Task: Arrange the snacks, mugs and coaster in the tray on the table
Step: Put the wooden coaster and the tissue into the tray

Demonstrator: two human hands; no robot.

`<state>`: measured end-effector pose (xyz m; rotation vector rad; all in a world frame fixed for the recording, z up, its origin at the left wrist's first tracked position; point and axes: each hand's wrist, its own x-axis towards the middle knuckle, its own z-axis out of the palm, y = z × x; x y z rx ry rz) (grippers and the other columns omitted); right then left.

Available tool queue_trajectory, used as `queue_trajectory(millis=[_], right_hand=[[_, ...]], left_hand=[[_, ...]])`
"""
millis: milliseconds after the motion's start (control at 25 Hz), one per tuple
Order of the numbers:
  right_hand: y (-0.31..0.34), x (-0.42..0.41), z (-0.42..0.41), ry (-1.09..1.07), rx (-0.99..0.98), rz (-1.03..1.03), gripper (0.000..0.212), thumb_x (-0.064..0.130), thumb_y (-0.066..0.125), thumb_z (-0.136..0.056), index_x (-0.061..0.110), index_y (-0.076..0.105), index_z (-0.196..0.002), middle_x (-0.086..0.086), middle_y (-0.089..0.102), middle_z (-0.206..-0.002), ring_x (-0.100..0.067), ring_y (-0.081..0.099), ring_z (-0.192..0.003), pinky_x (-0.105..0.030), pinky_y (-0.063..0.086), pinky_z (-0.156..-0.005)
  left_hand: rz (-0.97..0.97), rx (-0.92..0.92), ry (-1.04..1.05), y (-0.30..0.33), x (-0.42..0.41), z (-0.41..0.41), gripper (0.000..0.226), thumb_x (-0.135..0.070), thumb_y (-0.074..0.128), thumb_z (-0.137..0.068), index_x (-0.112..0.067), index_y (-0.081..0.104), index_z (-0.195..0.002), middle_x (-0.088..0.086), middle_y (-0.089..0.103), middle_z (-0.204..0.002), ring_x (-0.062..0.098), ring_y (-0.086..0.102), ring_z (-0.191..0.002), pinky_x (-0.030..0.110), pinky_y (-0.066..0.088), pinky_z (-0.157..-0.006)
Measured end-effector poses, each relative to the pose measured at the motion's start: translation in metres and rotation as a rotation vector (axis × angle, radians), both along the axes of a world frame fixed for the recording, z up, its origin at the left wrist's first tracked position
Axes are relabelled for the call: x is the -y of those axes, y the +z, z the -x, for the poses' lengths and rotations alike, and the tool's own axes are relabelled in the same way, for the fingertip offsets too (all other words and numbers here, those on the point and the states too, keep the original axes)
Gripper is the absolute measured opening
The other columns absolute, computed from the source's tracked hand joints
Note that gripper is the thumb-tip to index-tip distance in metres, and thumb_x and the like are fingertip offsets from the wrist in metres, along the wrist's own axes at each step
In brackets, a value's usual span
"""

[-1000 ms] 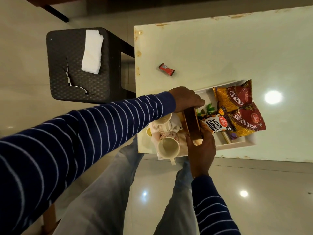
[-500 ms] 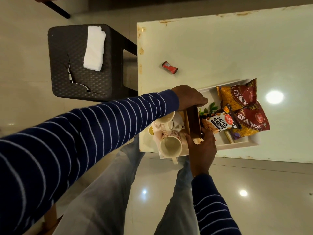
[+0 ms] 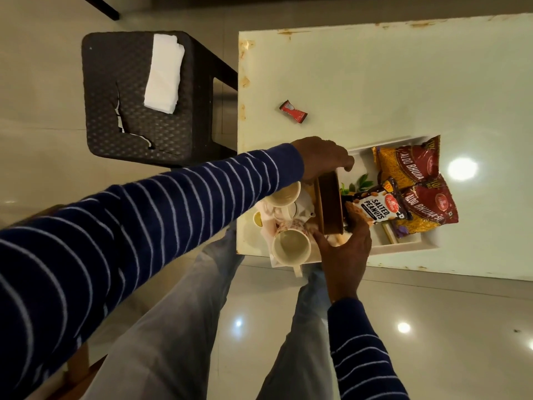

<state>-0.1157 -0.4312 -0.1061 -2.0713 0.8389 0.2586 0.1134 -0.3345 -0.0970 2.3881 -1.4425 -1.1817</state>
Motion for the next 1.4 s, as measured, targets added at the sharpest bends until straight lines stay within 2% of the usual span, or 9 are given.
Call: queue_trajectory(millis=[240,400,680,840,960,1040,1240,1320,1400], right_hand=[[0.036,0.007,-0.020,0.024,0.094,0.165,0.094,0.067,0.077,-0.068,0.023,0.037,-0.142,-0.002,0.042,-0.144,-0.024,0.036,-0.136,-0.049,0.032,-0.114],[0.052,-0.017,-0.083,0.065,0.220,0.160,0.081,0.057,0.075,-0.077,0.026,0.036,-0.141,0.000,0.039,-0.143,-0.023,0.035,-0.136,-0.058,0.036,-0.109],[0.064,-0.124,-0.200,0.338,0.395,0.028,0.064,0.029,0.073,-0.089,0.016,0.041,-0.142,0.004,0.043,-0.139,-0.016,0.046,-0.123,-0.041,0.041,-0.105],[0.056,-0.199,-0.243,0.384,0.212,-0.161,0.058,0.028,0.071,-0.090,0.018,0.043,-0.141,0.002,0.049,-0.138,-0.015,0.055,-0.116,-0.034,0.054,-0.094],[0.041,-0.241,-0.270,0.362,0.059,-0.258,0.053,0.033,0.068,-0.092,0.022,0.047,-0.140,0.005,0.056,-0.131,-0.009,0.060,-0.112,-0.020,0.055,-0.087],[0.028,-0.264,-0.286,0.413,0.037,-0.257,0.051,0.031,0.066,-0.094,0.022,0.049,-0.141,0.005,0.058,-0.129,0.002,0.059,-0.101,-0.005,0.048,-0.076],[-0.002,-0.297,-0.317,0.571,0.036,-0.123,0.054,0.026,0.062,-0.096,0.016,0.045,-0.146,-0.003,0.049,-0.141,0.018,0.055,-0.090,0.005,0.038,-0.068],[-0.010,-0.305,-0.322,0.569,0.005,-0.090,0.055,0.028,0.062,-0.097,0.017,0.043,-0.148,-0.005,0.044,-0.144,0.008,0.055,-0.105,0.001,0.040,-0.081],[-0.016,-0.310,-0.322,0.573,-0.009,-0.077,0.055,0.028,0.063,-0.097,0.016,0.043,-0.147,-0.007,0.041,-0.146,-0.015,0.051,-0.125,-0.023,0.046,-0.104]], left_hand=[[0.214,-0.054,0.481,0.042,-0.085,-0.025,0.068,-0.023,0.083,-0.077,-0.021,0.051,-0.136,0.002,0.053,-0.140,0.017,0.051,-0.117,0.024,0.035,-0.101],[0.289,0.068,0.910,0.060,-0.180,-0.031,0.049,-0.029,0.081,-0.079,-0.020,0.060,-0.122,-0.002,0.063,-0.121,0.012,0.058,-0.103,0.030,0.051,-0.088],[0.321,0.199,1.580,0.046,-0.308,-0.022,0.034,-0.028,0.078,-0.083,-0.016,0.065,-0.112,0.000,0.068,-0.110,0.009,0.064,-0.097,0.020,0.054,-0.083],[0.378,0.104,1.891,0.025,-0.343,-0.029,0.042,-0.026,0.079,-0.082,-0.012,0.061,-0.118,0.000,0.066,-0.108,0.006,0.063,-0.092,0.008,0.049,-0.076],[0.377,0.004,1.968,0.009,-0.347,-0.049,0.047,-0.032,0.077,-0.084,-0.011,0.058,-0.122,-0.001,0.063,-0.107,0.008,0.060,-0.093,0.004,0.047,-0.073],[0.338,-0.034,1.941,0.000,-0.347,-0.065,0.050,-0.038,0.074,-0.085,-0.010,0.057,-0.124,-0.002,0.062,-0.106,0.010,0.059,-0.095,0.015,0.050,-0.081],[0.298,-0.043,1.849,-0.013,-0.341,-0.087,0.052,-0.041,0.072,-0.087,-0.009,0.057,-0.125,0.006,0.067,-0.113,0.016,0.063,-0.100,0.024,0.049,-0.083],[0.273,-0.068,1.812,-0.016,-0.341,-0.091,0.054,-0.037,0.073,-0.087,-0.008,0.055,-0.128,0.006,0.066,-0.110,0.014,0.061,-0.095,0.021,0.045,-0.078],[0.260,-0.152,1.830,-0.016,-0.340,-0.094,0.054,-0.032,0.074,-0.086,-0.010,0.052,-0.130,0.003,0.062,-0.102,0.013,0.058,-0.089,0.022,0.044,-0.075]])
